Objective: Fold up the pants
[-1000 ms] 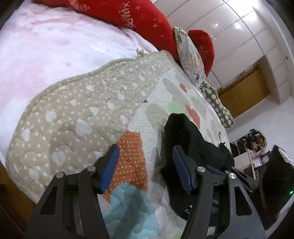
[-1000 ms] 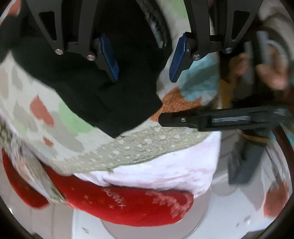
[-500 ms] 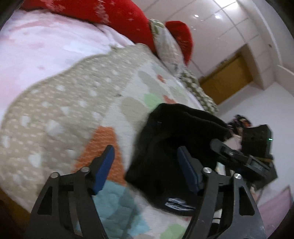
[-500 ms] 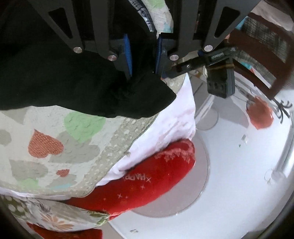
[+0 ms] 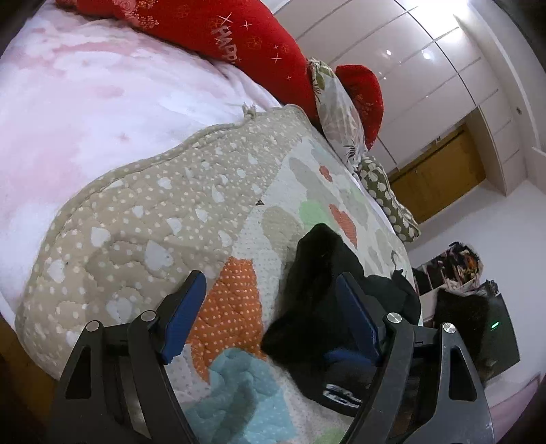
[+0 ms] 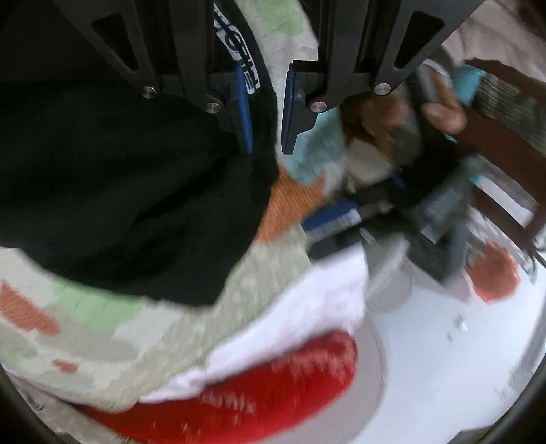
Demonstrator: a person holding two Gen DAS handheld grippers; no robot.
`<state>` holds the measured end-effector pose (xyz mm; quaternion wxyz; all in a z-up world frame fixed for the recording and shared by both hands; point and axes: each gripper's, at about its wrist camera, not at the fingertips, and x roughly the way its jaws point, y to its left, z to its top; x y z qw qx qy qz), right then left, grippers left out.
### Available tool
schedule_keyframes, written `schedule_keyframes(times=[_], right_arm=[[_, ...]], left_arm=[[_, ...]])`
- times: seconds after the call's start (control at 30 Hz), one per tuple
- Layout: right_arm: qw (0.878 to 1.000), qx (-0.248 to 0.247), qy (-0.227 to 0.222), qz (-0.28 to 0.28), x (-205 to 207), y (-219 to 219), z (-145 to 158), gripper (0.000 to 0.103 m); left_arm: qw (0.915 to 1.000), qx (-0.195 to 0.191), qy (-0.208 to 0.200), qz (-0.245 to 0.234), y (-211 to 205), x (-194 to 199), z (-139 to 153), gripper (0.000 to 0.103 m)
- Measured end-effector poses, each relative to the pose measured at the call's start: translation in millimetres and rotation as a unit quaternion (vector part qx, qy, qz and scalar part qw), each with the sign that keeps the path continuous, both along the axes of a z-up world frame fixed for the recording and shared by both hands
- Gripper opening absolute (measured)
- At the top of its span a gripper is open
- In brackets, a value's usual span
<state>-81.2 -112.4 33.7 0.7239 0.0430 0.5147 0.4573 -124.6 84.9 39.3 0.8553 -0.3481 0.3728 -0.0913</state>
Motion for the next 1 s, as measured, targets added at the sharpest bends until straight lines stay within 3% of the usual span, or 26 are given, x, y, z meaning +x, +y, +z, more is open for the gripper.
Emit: schedule_keyframes(times=[0.07,0.17,0.2,0.23,0.3,0.37,0.47,0.53,0.63,0.73,0.8,0.9,1.0], right_arm=[[1.0,-0.005,0.004,0.004,0,0,0,0.017],[0.999,0.01,-0.022,-0.036,-2,-29,27,0.019],[0.997,0.024,-0.037,-0.062,-3,-48,39,0.026],[0.995,0.031,-0.046,-0.087,-5,-68,47,0.045],[0.985,0.016,-0.066,-0.16,-4,-114,58,0.067],[0.971,-0.016,-0.081,-0.222,-3,-156,60,0.068],[0.944,-0.058,-0.059,-0.319,7,-215,52,0.068],[0.935,-0.045,-0.046,-0.349,14,-237,49,0.068],[0.929,-0.016,-0.031,-0.37,20,-251,46,0.068],[0.93,-0.005,-0.024,-0.366,36,-243,42,0.068],[0.931,-0.014,-0.02,-0.364,46,-239,37,0.068],[0.931,0.001,-0.008,-0.366,59,-242,32,0.068],[0.927,0.027,0.003,-0.375,66,-251,31,0.068]], left_arm=[[1.0,-0.002,-0.004,-0.006,-3,-1,4,0.079],[0.9997,0.007,-0.014,-0.019,-13,-1,12,0.079],[0.9994,0.017,-0.017,-0.027,-19,-2,16,0.079],[0.9989,0.025,-0.02,-0.034,-25,-1,19,0.079],[0.9971,0.038,-0.03,-0.058,-41,-1,25,0.079],[0.9947,0.041,-0.032,-0.088,-58,-1,28,0.079],[0.9894,0.047,-0.032,-0.134,-92,0,30,0.079],[0.9856,0.052,-0.031,-0.157,-116,1,30,0.08],[0.9752,0.086,-0.035,-0.201,-158,3,33,0.08],[0.9653,0.099,-0.031,-0.24,-191,6,32,0.08],[0.9605,0.075,-0.024,-0.267,-211,8,30,0.08],[0.96,0.032,-0.002,-0.278,-227,15,26,0.08],[0.9641,-0.04,0.036,-0.26,-234,28,14,0.08]])
